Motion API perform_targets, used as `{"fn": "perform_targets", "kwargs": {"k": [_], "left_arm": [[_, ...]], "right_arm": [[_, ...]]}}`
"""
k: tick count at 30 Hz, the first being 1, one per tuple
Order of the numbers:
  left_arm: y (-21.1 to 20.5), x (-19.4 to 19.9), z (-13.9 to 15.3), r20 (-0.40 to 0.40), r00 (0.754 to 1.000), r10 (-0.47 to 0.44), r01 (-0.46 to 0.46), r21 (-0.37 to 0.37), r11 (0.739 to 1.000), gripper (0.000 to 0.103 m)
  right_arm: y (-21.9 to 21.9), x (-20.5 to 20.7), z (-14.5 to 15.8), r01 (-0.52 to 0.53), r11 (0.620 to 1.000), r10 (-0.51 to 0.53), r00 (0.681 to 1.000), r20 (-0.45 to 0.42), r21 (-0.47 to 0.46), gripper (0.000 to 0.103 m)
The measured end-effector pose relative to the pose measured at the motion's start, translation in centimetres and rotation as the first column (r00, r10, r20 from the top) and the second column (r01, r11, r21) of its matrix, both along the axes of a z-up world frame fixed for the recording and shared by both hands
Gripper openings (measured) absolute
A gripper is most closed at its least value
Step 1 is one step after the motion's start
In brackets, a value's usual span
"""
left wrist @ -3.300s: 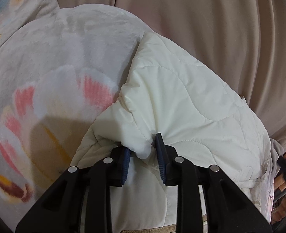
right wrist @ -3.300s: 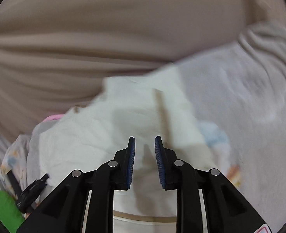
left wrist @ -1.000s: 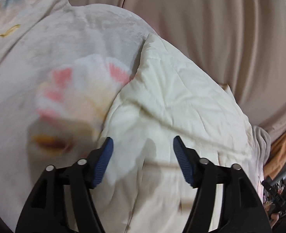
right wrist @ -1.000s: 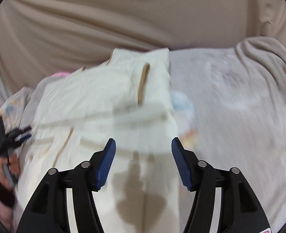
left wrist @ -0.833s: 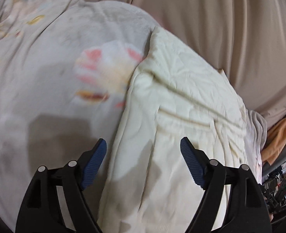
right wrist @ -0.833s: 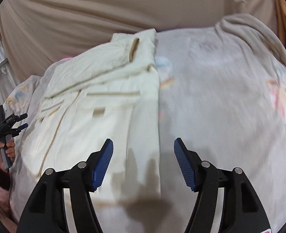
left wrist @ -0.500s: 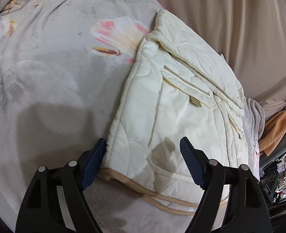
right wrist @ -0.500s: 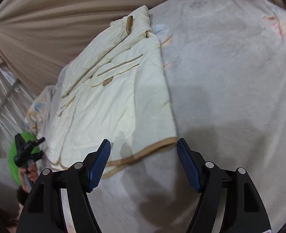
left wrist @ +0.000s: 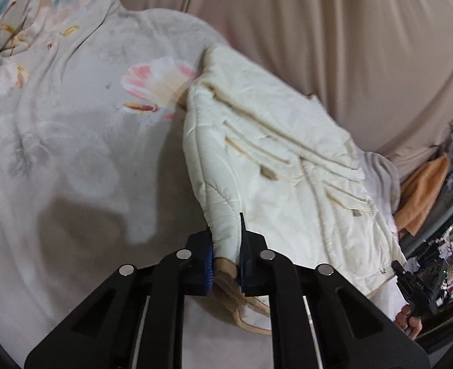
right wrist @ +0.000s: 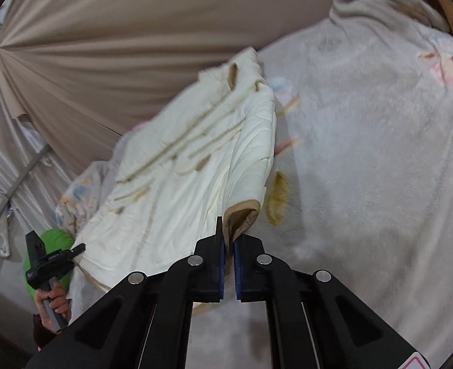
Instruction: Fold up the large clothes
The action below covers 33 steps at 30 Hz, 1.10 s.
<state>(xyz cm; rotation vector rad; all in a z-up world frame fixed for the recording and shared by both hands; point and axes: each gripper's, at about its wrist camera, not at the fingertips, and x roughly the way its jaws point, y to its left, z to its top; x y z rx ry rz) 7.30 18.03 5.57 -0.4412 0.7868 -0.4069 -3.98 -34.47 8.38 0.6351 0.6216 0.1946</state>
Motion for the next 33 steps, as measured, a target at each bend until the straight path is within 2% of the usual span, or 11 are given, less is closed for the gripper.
{"fn": "perform_targets", "kwargs": {"k": [5, 9, 12, 13, 15, 17, 19, 22, 29, 33], "left_arm": [[1.7, -8.3, 3.5, 0.159, 0.987, -0.040, 0.043, -0.017, 0.999, 0.010], [4.3, -14.9, 6.8, 0.289, 0.957, -0.014, 0.038, -0.078, 0.996, 0.011], [4.4, -17.2, 8.4, 0.361, 0.933, -0.008, 0.028, -0.051, 0.998, 0.011], [4.1, -17.2, 8.4, 0.356, 0.934, -0.012, 0.025, -0.031, 0.999, 0.011], [3.7, -16.4, 7.3, 0.301, 0.953, -0.018, 0.019, -0.001, 1.000, 0.011], [4.1, -16.1, 6.5, 0.255, 0.967, -0.012, 0.017, -0.018, 1.000, 0.011], [4.8, -16.2, 6.5, 0.260, 0.966, 0.001, 0.014, -0.059, 0.998, 0.011], [4.8, -16.7, 7.0, 0.294, 0.956, 0.025, -0.011, -0.050, 0.999, 0.011], [4.9, -13.6, 5.6, 0.214, 0.976, 0.041, -0.020, -0.098, 0.995, 0.011], [3.5, -11.2, 7.7, 0.256, 0.966, 0.034, -0.019, -0.061, 0.998, 0.011]], "right_arm": [[0.9, -8.8, 2.5, 0.017, 1.000, -0.014, 0.985, 0.169, -0.020, 0.005], [0.4, -15.6, 5.4, 0.050, 0.999, -0.049, 0.948, 0.314, 0.005, 0.005], [0.4, -18.0, 7.2, 0.069, 0.997, -0.051, 0.931, 0.361, -0.036, 0.005], [0.5, -18.0, 7.3, 0.070, 0.996, -0.044, 0.935, 0.352, -0.062, 0.005], [0.7, -17.7, 6.7, 0.059, 0.996, -0.037, 0.947, 0.318, -0.062, 0.005], [1.1, -17.7, 5.9, 0.041, 0.998, -0.027, 0.955, 0.296, -0.040, 0.005], [1.5, -18.3, 6.0, 0.047, 0.998, -0.031, 0.948, 0.317, -0.043, 0.005], [1.4, -18.4, 6.8, 0.054, 0.997, -0.033, 0.937, 0.348, -0.052, 0.005], [1.3, -16.1, 6.0, 0.061, 0.998, -0.054, 0.941, 0.333, -0.011, 0.005], [1.3, -13.0, 8.2, 0.074, 0.997, -0.061, 0.933, 0.356, -0.023, 0.005]]}}
